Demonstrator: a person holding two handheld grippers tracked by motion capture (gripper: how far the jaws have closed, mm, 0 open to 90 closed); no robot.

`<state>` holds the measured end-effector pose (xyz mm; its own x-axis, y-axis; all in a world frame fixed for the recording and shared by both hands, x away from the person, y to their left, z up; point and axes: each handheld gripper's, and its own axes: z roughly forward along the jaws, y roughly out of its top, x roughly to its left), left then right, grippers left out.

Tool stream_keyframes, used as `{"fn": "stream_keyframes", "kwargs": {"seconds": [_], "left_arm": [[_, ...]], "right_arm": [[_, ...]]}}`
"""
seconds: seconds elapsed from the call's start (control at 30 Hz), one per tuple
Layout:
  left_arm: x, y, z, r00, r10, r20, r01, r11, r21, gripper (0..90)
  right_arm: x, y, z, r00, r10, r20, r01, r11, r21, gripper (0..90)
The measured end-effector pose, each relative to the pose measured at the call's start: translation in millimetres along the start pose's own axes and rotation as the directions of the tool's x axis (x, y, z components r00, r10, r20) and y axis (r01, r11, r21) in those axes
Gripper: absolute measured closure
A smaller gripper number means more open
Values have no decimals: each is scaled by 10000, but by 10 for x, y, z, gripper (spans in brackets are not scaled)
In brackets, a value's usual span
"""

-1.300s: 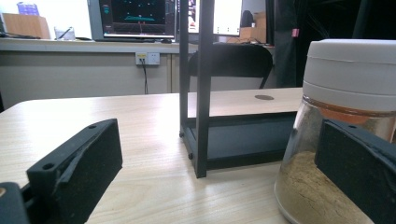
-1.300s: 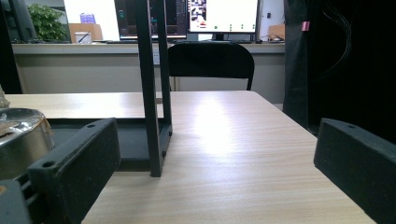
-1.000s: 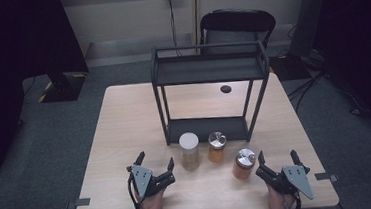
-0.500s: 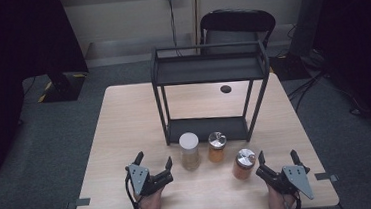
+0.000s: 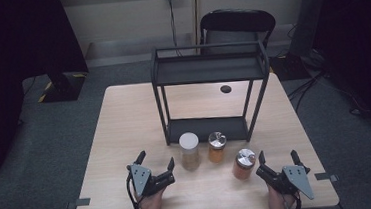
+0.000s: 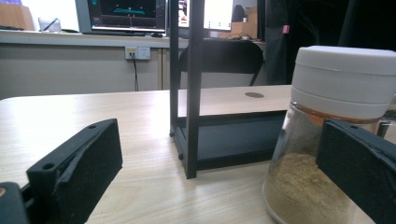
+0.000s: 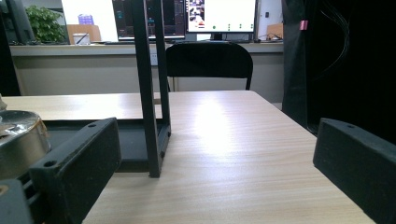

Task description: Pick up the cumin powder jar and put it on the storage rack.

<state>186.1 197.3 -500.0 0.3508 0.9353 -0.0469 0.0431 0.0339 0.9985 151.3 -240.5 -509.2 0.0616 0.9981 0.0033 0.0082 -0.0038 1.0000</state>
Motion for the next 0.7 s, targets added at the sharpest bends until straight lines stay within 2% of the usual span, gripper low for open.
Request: {"fn": "stream_keyframes", "kwargs": {"seconds": [0.3, 0.37, 0.47, 0.7], "left_arm": [[-11, 73, -38, 9999, 33, 116, -32, 9999, -108, 0], [-8, 94, -46, 9999, -22, 150, 24, 9999, -131, 0], [27, 126, -60, 9986, -344, 412, 353, 9992, -202, 0], [10, 238, -85, 9978, -160, 638, 178, 9995, -273, 0]], "right_arm": [[4, -5, -2, 10000, -37, 5, 37, 10000, -26, 0], [3, -5, -2, 10000, -37, 2, 37, 10000, -28, 0], [1, -7, -4, 10000, -29, -3, 29, 10000, -40, 0], [3, -9, -5, 10000, -26, 12, 26, 10000, -51, 0]]}}
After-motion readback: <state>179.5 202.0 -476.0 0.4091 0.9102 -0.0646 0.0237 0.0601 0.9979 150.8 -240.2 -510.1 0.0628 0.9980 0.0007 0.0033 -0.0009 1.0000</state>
